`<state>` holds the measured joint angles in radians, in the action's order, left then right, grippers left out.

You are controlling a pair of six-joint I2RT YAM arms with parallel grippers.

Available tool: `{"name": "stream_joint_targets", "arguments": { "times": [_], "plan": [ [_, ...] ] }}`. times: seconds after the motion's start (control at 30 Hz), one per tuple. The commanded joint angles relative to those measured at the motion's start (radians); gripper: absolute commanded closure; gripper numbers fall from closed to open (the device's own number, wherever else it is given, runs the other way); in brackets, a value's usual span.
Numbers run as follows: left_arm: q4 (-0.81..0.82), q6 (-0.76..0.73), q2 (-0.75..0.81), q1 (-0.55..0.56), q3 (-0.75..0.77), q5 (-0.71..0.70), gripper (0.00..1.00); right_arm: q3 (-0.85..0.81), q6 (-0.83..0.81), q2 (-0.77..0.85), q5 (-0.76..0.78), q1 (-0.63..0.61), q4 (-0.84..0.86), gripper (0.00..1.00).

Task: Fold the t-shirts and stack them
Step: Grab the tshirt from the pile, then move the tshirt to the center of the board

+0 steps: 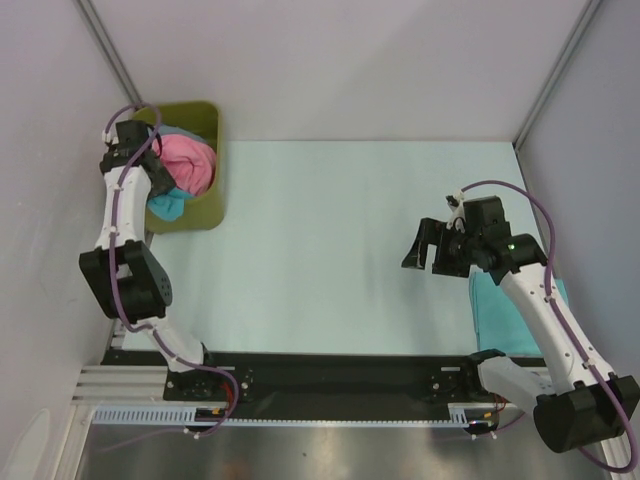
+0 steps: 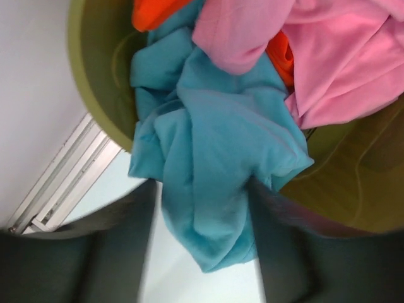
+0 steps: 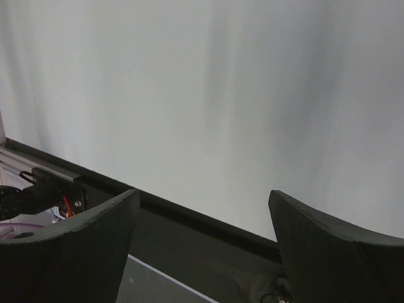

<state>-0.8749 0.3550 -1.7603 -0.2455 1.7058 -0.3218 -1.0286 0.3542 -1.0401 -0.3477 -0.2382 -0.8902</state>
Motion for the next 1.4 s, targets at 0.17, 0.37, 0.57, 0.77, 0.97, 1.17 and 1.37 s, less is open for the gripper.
{"name": "stream_joint_targets", "arguments": {
  "times": [0.17, 0.37, 0.57, 0.77, 0.97, 1.17, 1.37],
  "plan": [
    [0.02, -0.041, -0.081, -0.006, 0.138, 0.055, 0.85, -0.028, -0.021, -0.02, -0.017, -0.004, -0.004, 0.22],
    [0.05, 0.018, 0.047, 0.009, 0.208, 0.061, 1.0, -0.03, -0.008, -0.023, -0.048, -0.004, 0.011, 0.31],
    [0.027, 0.065, 0.097, 0.052, 0.508, 0.127, 0.99, -0.039, -0.012, -0.038, -0.089, -0.01, 0.017, 0.45],
    [0.259, 0.093, 0.228, 0.094, 0.667, 0.426, 1.0, -0.044, -0.021, -0.026, -0.079, -0.01, 0.017, 0.43],
    [0.346, 0.088, 0.461, 0.216, 0.646, 0.444, 1.0, -0.044, -0.038, -0.017, -0.059, -0.01, 0.017, 0.4],
    [0.277, 0.238, 0.619, 0.216, 0.528, 0.66, 1.0, -0.041, -0.029, -0.014, -0.073, -0.012, 0.023, 0.38],
    [0.457, 0.368, 0.82, 0.289, -0.107, 0.805, 0.98, -0.016, -0.024, -0.009, -0.085, -0.019, 0.051, 0.31]
  ]
}}
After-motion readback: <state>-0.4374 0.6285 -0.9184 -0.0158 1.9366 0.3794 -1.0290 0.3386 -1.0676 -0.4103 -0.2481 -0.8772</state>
